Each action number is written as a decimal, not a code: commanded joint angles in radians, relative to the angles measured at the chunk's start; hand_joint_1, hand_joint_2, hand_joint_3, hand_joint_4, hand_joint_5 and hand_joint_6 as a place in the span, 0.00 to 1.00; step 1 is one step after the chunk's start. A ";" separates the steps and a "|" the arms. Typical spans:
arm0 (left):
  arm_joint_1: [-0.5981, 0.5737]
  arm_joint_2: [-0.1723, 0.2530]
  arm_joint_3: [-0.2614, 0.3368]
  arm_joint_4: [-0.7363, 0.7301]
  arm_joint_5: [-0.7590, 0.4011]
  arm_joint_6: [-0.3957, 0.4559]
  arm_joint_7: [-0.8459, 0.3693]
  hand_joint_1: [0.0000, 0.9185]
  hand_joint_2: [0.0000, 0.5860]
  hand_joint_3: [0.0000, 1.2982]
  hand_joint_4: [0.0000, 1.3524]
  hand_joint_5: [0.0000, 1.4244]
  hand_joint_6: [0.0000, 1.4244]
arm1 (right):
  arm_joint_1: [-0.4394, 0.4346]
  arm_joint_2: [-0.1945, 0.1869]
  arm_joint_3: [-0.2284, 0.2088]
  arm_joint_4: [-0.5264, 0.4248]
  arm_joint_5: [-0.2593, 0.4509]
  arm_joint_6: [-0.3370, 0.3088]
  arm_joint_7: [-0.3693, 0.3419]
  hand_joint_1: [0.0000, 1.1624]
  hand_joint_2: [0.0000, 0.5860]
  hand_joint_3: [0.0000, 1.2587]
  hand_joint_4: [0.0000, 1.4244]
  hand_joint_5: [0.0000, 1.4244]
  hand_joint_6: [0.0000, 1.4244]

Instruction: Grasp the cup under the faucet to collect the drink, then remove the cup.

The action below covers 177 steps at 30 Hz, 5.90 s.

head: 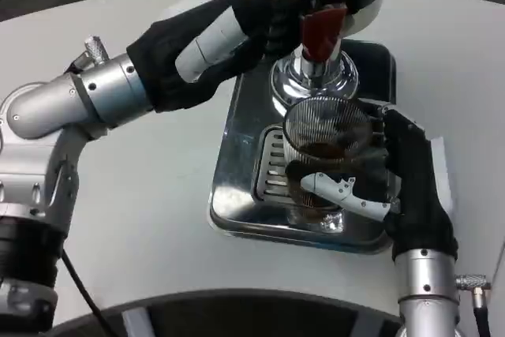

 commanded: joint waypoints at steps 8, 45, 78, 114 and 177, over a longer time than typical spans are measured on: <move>0.040 -0.008 0.041 -0.056 -0.046 0.070 0.001 0.00 0.09 0.00 0.00 0.00 0.00 | 0.016 -0.003 0.007 0.033 0.002 0.003 0.016 0.89 0.22 0.56 0.51 0.64 0.66; 0.282 0.115 0.138 -0.481 -0.070 0.174 0.104 0.00 0.10 0.06 0.00 0.00 0.00 | 0.066 0.000 0.011 -0.022 0.001 -0.007 0.022 0.88 0.22 0.56 0.52 0.65 0.67; 0.549 0.245 0.223 -0.561 -0.023 -0.007 0.137 0.00 0.09 0.07 0.00 0.00 0.00 | 0.278 -0.004 0.029 -0.401 0.022 0.066 0.184 0.88 0.22 0.56 0.52 0.65 0.67; 0.836 0.413 0.288 -0.627 0.073 -0.348 0.125 0.00 0.08 0.05 0.00 0.00 0.00 | 0.468 -0.045 0.085 -0.787 0.081 0.208 0.396 0.88 0.22 0.56 0.53 0.66 0.68; 1.149 0.459 0.466 -0.862 0.222 -0.608 0.250 0.00 0.07 0.03 0.00 0.00 0.00 | 0.563 -0.156 0.024 -1.109 0.182 0.400 0.541 0.87 0.23 0.56 0.53 0.67 0.68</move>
